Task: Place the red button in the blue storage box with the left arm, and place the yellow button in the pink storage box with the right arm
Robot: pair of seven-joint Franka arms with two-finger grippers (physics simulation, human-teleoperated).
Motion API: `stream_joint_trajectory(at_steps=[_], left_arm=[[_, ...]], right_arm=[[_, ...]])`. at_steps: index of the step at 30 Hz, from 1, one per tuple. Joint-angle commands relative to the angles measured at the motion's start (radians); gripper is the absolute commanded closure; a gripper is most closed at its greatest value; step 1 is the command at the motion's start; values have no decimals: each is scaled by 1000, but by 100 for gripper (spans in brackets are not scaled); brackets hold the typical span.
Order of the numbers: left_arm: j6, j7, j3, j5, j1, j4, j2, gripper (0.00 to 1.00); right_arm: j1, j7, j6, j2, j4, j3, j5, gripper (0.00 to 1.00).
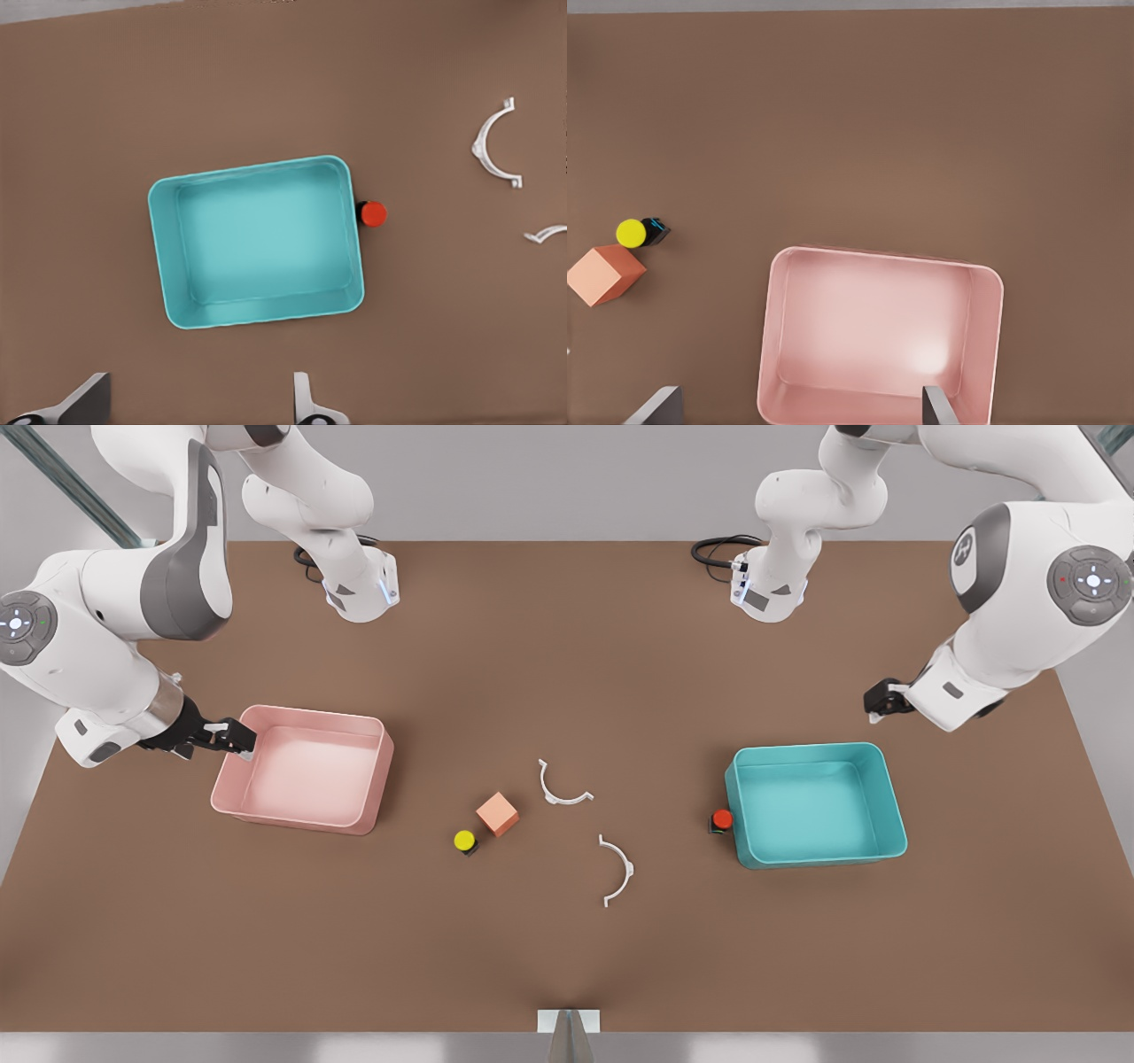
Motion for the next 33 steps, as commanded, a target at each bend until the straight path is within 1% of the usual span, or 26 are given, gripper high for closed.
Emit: stream_joint_trajectory(at_steps=[1, 5, 8, 9, 10, 12, 13, 14, 15, 16, 17, 18, 19, 20, 21, 22, 23, 24, 26, 27, 28, 30, 32, 33], left_arm=[[18, 171, -1, 4, 2, 1, 5, 0], [17, 172, -3, 7, -1, 4, 20, 0], [24, 172, -8, 4, -107, 12, 67, 0], [43, 281, -14, 4, -134, 12, 92, 0], [127, 484, -17, 1, -145, 10, 92, 0], [159, 665, -18, -3, -171, 3, 115, 0], [171, 725, -18, -11, -196, -7, 143, 0], [220, 834, -18, -13, -207, -39, 153, 0], [325, 1007, -17, -10, -205, -103, 152, 0], [362, 1021, -17, -11, -205, -122, 153, 0], [459, 1114, -17, -19, -211, -175, 158, 0], [544, 1125, -18, -28, -217, -232, 158, 0], [639, 1235, -17, -65, -216, -254, 187, 0], [698, 1340, -17, -63, -216, -273, 203, 0], [737, 1344, -17, -66, -213, -319, 201, 0], [800, 1349, -17, -66, -211, -375, 196, 0], [889, 1381, -17, -66, -211, -438, 189, 0], [954, 1418, -15, -66, -211, -481, 190, 0], [1004, 1439, -15, -66, -210, -508, 196, 0], [1029, 1487, -15, -66, -211, -514, 201, 0], [1031, 1508, -15, -66, -213, -514, 209, 0], [1031, 1536, -15, -66, -211, -519, 224, 0], [1046, 1562, -12, -65, -199, -540, 245, 0], [1087, 1581, -12, -65, -182, -580, 247, 0]], right_arm=[[0, 0, 0, -1, 0, 0, 0, 0], [4, 4, 0, -1, 1, 2, 0, 0], [38, 4, 12, 7, 0, 23, 1, 0], [58, 9, 14, 16, 0, 23, 1, 0], [72, 12, 18, 33, 0, 25, 3, 0], [90, 14, 20, 65, 5, 26, 3, 0], [110, 12, 21, 112, 28, 32, 37, 0], [112, 9, 23, 186, 86, 25, 122, 0], [113, 17, 34, 263, 116, 29, 138, 0], [132, 148, 70, 306, 116, 32, 129, 0], [156, 343, 71, 306, 116, 37, 126, 0], [169, 424, 71, 321, 117, 43, 95, 0], [170, 530, 75, 347, 134, 77, 69, 0], [178, 632, 89, 370, 154, 88, 69, 0], [192, 727, 90, 382, 154, 104, 47, 0], [196, 750, 100, 396, 155, 163, -86, 0], [195, 768, 133, 404, 155, 244, -279, 0], [195, 871, 178, 427, 155, 243, -279, 0], [219, 1057, 189, 459, 155, 238, -233, 0], [219, 1132, 189, 494, 183, 241, -232, 0], [228, 1230, 189, 542, 244, 238, -177, 0], [244, 1276, 205, 582, 293, 175, -11, 0], [256, 1341, 248, 597, 293, 155, 58, 0], [278, 1373, 265, 605, 293, 103, 152, 0]])
